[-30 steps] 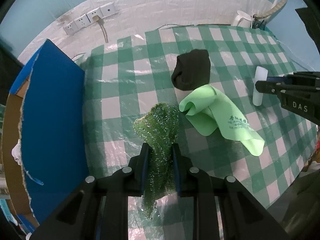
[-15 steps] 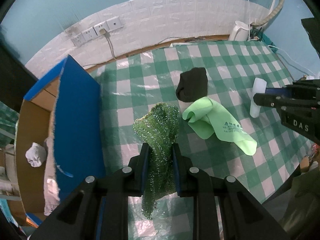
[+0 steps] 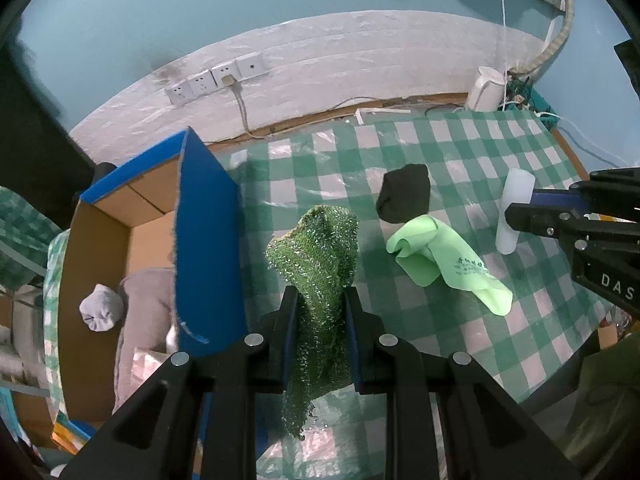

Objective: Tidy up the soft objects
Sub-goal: 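Carry the green scrubber and white foam tube into the box and release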

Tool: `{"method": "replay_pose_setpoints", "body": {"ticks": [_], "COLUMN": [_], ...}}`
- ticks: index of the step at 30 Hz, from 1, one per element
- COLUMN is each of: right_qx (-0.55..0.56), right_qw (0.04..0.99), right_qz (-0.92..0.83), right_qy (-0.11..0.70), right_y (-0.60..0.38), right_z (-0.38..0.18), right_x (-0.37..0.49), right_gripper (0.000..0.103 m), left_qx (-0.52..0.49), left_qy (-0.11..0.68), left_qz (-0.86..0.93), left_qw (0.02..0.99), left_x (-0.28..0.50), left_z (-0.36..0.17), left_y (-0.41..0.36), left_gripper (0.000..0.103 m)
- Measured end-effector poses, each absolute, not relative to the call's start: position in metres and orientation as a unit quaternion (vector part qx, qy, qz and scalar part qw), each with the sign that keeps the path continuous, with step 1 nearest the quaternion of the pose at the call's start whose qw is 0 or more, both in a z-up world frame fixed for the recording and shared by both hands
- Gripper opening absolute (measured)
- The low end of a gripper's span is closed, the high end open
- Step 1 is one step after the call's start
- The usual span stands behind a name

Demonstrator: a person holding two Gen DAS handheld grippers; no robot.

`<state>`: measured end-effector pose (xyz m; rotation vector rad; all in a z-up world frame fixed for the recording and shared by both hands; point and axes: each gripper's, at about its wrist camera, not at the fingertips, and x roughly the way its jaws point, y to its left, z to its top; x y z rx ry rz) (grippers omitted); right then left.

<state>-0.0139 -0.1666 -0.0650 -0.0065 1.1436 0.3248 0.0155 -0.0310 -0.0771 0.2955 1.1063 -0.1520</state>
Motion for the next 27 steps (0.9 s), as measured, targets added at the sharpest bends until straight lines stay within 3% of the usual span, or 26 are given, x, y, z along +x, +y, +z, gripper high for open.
{"method": "replay_pose_setpoints", "body": {"ticks": [27], "right_qx": [-0.035], "right_qw": [0.834], "right_qz": [0.247], "right_qy": [0.492], "right_y": [-0.052], "right_z": [-0.007], "right_x": [0.011], "right_gripper": [0.013], "left_qx": [0.084], "left_qy": [0.490], "left_qz": [-0.006], "left_qw": [0.868], "left_x": [0.005], "left_z": [-0.036], "left_y": [0.071], "left_gripper": [0.022]}}
